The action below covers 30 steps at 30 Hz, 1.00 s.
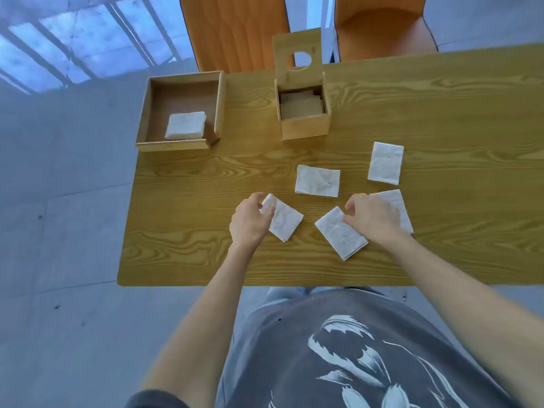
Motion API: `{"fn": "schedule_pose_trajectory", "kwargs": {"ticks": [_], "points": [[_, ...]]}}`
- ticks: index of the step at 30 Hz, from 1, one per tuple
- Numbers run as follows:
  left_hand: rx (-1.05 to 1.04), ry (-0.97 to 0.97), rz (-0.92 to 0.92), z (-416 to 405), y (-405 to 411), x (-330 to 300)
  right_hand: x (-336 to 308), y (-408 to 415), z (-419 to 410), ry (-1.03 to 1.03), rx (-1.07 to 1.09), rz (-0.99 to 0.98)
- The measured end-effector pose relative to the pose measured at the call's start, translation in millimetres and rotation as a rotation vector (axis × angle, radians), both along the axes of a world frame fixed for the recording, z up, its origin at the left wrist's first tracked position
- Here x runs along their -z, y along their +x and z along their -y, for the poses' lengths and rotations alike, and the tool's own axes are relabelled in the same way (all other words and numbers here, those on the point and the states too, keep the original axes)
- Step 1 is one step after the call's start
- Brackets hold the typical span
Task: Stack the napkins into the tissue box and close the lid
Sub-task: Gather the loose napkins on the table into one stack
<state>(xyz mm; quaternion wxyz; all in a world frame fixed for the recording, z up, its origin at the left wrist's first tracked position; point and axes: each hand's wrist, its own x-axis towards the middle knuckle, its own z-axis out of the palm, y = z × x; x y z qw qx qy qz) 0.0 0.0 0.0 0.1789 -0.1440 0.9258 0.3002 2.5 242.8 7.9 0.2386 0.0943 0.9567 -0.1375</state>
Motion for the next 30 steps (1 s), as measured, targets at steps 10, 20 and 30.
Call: {"fn": "schedule_pose_trajectory", "kwargs": {"ticks": [10, 20, 30], "points": [[-0.193, -0.138, 0.031, 4.7, 19.1, 23.0, 11.8, 10.2, 9.7, 0.056, 0.048, 0.015], [-0.299, 0.105, -0.076, -1.9, 18.6, 30.2, 14.2, 13.1, 10.2, -0.088, 0.135, 0.029], [-0.615, 0.715, -0.022, -3.6, 22.5, 34.2, 13.8, 12.3, -6.2, -0.513, 0.282, 0.059]]}}
